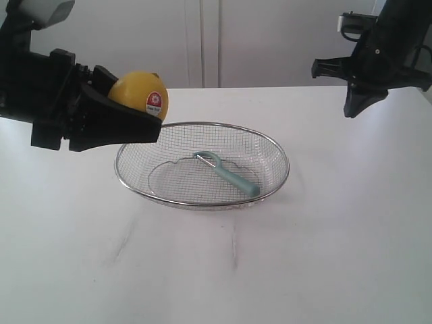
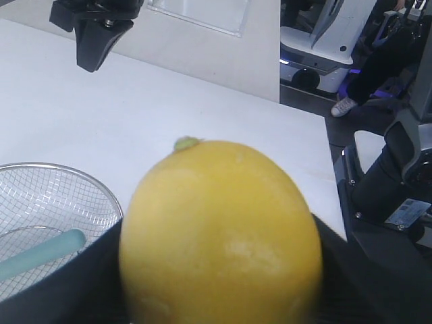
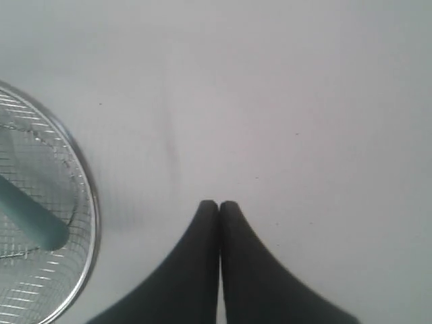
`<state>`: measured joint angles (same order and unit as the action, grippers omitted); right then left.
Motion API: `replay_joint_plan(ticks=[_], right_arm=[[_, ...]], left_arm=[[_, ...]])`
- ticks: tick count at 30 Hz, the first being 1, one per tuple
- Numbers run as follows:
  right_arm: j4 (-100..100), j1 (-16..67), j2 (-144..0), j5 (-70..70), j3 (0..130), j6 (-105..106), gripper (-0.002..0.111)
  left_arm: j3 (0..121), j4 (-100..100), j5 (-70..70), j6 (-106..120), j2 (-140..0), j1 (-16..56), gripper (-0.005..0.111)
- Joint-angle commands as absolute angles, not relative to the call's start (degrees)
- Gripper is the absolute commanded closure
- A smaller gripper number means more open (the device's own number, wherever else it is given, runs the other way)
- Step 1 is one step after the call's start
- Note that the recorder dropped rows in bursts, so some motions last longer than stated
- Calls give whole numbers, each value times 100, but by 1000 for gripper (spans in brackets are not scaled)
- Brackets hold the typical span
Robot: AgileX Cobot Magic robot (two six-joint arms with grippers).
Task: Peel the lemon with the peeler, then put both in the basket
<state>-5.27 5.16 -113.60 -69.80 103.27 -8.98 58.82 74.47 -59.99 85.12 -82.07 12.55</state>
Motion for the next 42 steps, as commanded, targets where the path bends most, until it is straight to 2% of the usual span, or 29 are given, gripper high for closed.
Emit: replay_joint_plan(ticks=[1,27,34,42], right_arm=[[-148,384,-11292,-6996,10322,-876,108],[0,362,-11292,-6996,10322,-876,108],[0,362,-11292,-6996,10322,-876,108],[0,362,-11292,-6996,10322,-876,108]], left_arm=[[5866,7576,-6101,8557,-8130,1277,107],[5866,7540,-6005,7944,-8130,1277,107],[6429,5833,-5211,6276,-8130,1277,107],[7070,3897,-5148,4584,-8130,1575,107]])
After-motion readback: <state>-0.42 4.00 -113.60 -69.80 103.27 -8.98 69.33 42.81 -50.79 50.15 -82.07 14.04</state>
